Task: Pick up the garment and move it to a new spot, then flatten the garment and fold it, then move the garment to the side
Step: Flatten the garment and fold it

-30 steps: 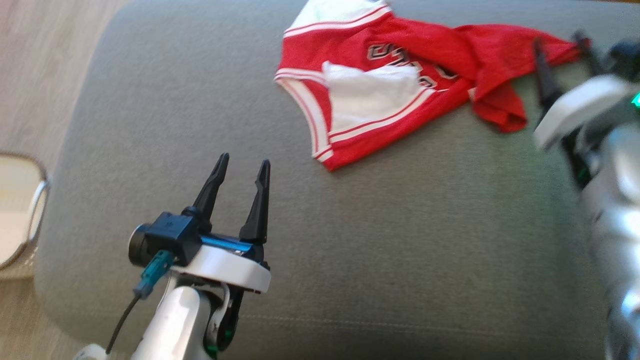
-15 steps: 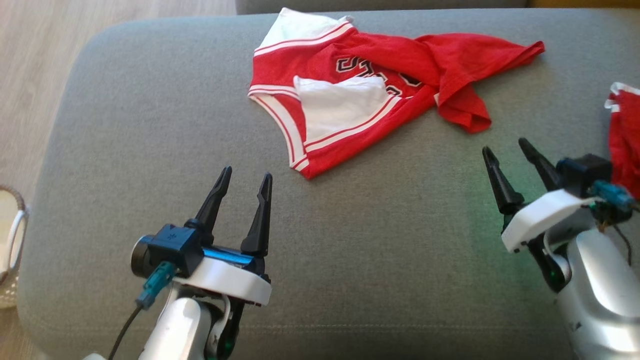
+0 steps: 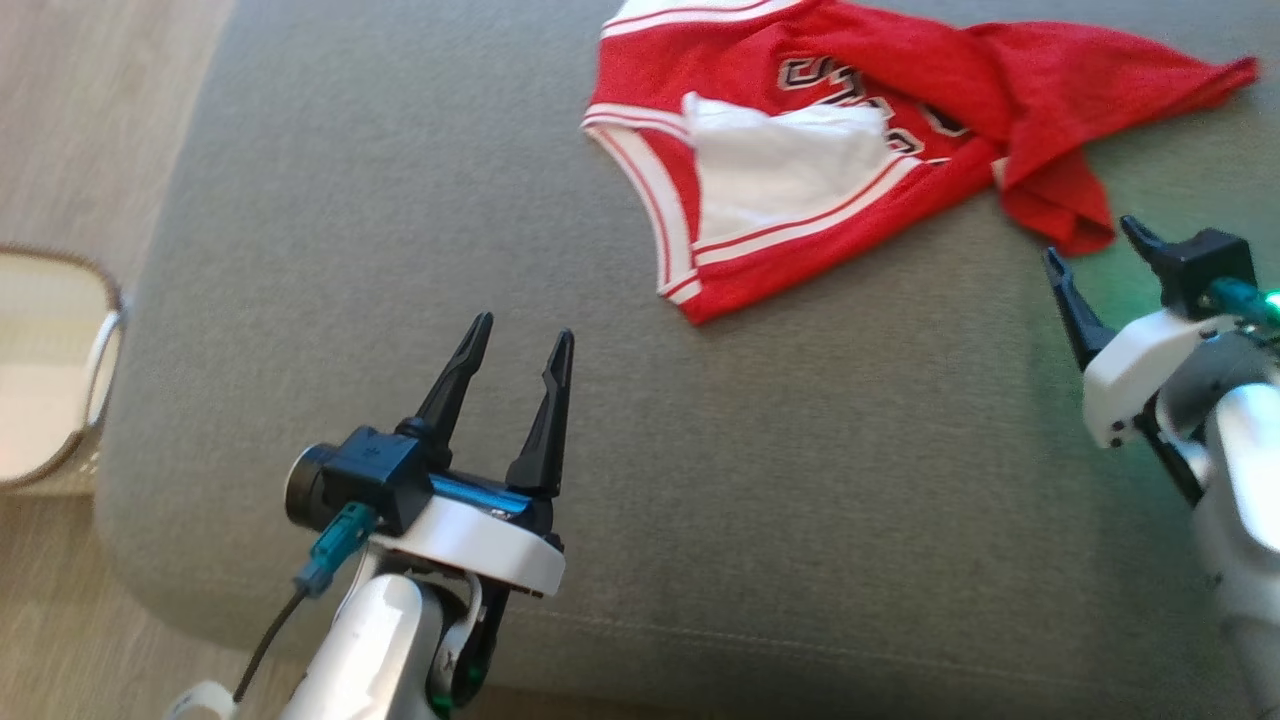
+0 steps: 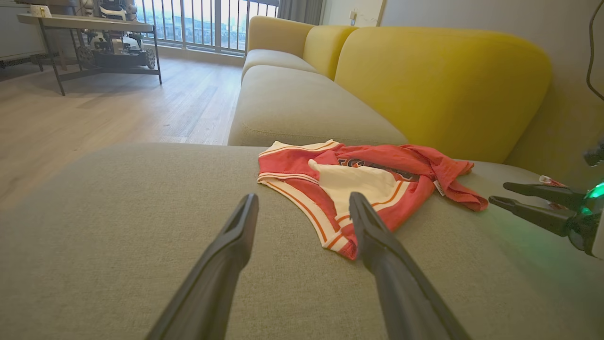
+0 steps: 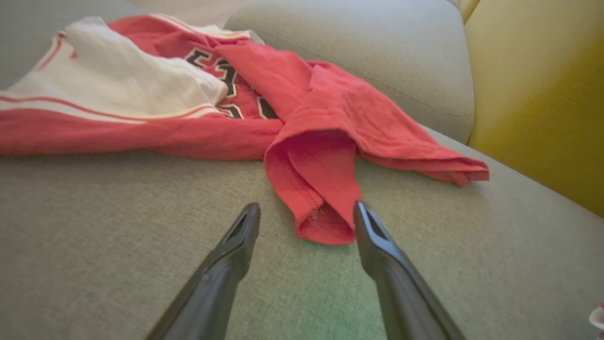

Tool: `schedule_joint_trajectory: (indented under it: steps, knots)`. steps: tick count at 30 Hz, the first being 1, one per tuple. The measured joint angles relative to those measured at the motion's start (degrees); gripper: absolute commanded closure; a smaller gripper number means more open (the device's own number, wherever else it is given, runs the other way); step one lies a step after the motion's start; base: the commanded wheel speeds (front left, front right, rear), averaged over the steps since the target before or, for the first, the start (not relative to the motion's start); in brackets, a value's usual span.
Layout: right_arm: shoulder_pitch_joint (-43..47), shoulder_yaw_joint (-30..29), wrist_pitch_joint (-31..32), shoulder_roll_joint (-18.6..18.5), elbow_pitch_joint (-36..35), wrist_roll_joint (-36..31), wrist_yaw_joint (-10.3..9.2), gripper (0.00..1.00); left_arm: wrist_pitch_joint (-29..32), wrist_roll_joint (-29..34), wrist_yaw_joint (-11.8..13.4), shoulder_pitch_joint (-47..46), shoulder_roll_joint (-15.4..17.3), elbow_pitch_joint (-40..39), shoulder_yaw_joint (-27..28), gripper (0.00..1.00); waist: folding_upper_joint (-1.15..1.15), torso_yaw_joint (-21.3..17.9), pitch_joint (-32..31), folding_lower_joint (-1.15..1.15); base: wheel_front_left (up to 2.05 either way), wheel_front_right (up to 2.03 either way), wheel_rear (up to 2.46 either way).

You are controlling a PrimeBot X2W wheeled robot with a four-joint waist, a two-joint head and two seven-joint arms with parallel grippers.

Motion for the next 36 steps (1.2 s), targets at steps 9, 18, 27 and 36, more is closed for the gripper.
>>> schedule_joint_trajectory:
  steps: [9,18,27,36]
  knots:
    - [-5.7,-2.0,-1.2,-1.2,9.2,-7.3,0.0,0.0,0.0,-1.0,0.6,-0.8,0.0,0.0,-1.1,0.0,0.0,4.0,2.8,0.0,0.0,0.0,0.0]
    - [-11.8,-3.0,-2.6,-0.7,16.3,-8.6,0.0,1.0,0.0,-1.0,1.2,-1.9,0.0,0.0,-1.5,0.0,0.0,3.7,4.4,0.0,0.0,0.0,0.0]
    - [-12.2,2.6,-6.1,3.0,18.4,-2.3,0.0,1.0,0.0,-0.5,1.0,-2.3,0.0,1.0,-0.8,0.0,0.0,0.1,1.7,0.0,0.0,0.0,0.0]
    - [-12.1,9.3,-3.2,2.6,4.8,12.4,0.0,1.0,0.0,-0.4,0.8,-0.2,0.0,1.3,0.1,0.0,0.0,-3.1,-2.4,-0.01,0.0,0.0,0.0]
